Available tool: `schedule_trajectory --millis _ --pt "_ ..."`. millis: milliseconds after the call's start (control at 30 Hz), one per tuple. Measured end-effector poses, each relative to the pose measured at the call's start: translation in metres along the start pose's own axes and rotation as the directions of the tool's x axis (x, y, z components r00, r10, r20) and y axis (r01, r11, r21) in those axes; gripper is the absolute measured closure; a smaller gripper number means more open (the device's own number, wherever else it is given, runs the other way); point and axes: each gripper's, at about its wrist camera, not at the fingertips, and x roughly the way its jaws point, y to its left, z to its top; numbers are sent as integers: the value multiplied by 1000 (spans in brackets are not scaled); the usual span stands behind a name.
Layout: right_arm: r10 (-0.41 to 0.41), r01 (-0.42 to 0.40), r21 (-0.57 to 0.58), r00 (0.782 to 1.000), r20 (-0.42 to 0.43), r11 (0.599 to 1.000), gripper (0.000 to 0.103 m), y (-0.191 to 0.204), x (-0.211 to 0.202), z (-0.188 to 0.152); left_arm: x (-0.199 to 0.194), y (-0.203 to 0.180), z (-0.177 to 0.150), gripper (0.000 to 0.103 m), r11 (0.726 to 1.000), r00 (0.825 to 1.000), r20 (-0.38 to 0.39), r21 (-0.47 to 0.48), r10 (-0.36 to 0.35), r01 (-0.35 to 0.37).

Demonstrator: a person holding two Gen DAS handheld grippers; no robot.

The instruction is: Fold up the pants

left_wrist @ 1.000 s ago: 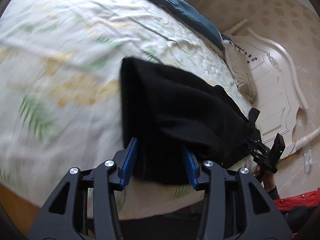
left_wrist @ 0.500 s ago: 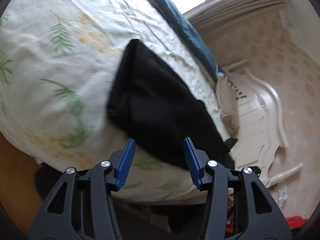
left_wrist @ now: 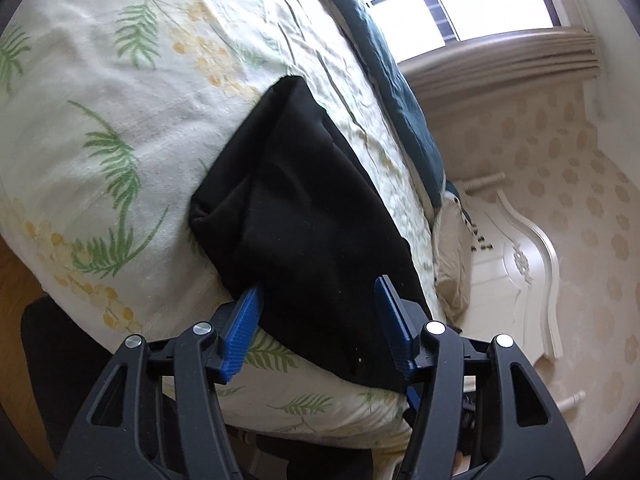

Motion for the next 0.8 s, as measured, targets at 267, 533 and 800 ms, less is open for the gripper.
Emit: schedule_trajectory --millis 267,533,800 --pt "12 -12 17 1000 -16 1000 37 16 29 3 25 -24 5 84 974 975 66 63 213 -217" --pt "-16 12 86 999 52 996 41 10 42 9 22 -35 7 90 960 963 93 97 255 -263" --pt "-84 82 39 995 46 996 95 16 34 7 13 -29 9 91 965 965 97 69 245 -252"
